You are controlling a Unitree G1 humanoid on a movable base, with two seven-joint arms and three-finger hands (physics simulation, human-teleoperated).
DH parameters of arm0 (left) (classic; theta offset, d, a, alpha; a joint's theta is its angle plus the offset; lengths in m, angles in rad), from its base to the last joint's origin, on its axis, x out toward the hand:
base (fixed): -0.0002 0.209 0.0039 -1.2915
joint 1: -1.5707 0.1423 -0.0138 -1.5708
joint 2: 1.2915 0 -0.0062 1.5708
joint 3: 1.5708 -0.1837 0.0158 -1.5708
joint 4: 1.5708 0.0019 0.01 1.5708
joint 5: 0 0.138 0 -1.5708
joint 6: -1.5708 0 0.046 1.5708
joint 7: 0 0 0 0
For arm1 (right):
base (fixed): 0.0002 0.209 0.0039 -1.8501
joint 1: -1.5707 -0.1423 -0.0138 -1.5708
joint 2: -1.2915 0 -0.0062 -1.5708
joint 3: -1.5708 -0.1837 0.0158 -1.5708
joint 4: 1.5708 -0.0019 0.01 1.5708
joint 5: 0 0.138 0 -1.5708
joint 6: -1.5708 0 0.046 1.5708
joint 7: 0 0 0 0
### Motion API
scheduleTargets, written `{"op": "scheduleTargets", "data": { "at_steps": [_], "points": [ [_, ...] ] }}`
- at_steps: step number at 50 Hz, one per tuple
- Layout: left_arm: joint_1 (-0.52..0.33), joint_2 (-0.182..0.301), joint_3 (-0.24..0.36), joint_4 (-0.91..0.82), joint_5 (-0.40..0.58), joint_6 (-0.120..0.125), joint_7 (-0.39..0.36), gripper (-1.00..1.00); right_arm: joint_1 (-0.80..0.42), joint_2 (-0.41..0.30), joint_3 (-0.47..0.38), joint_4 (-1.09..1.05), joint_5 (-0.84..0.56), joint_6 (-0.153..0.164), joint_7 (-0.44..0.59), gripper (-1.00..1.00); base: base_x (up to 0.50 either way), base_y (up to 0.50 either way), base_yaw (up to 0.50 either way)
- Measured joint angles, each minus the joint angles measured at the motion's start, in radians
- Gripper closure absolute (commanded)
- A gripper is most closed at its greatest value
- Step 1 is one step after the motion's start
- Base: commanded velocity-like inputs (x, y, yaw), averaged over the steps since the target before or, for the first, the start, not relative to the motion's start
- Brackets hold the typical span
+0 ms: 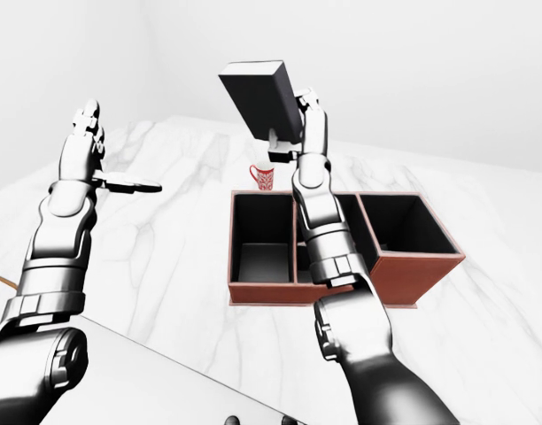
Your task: Pick up the book and place it in the right compartment of the caddy.
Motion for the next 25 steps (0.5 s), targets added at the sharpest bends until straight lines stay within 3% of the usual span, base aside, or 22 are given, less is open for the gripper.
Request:
{"op": "scheduleTargets", "data": {
  "at_steps": [25],
  "points": [
    [0.053, -0.016, -0.006, 0.005, -0.010, 0.000, 0.042, -1.00, 0.007, -0.159, -0.075, -0.015, 0.079, 0.000, -0.019, 1.00, 0.00, 0.00, 0.00]
  ]
}}
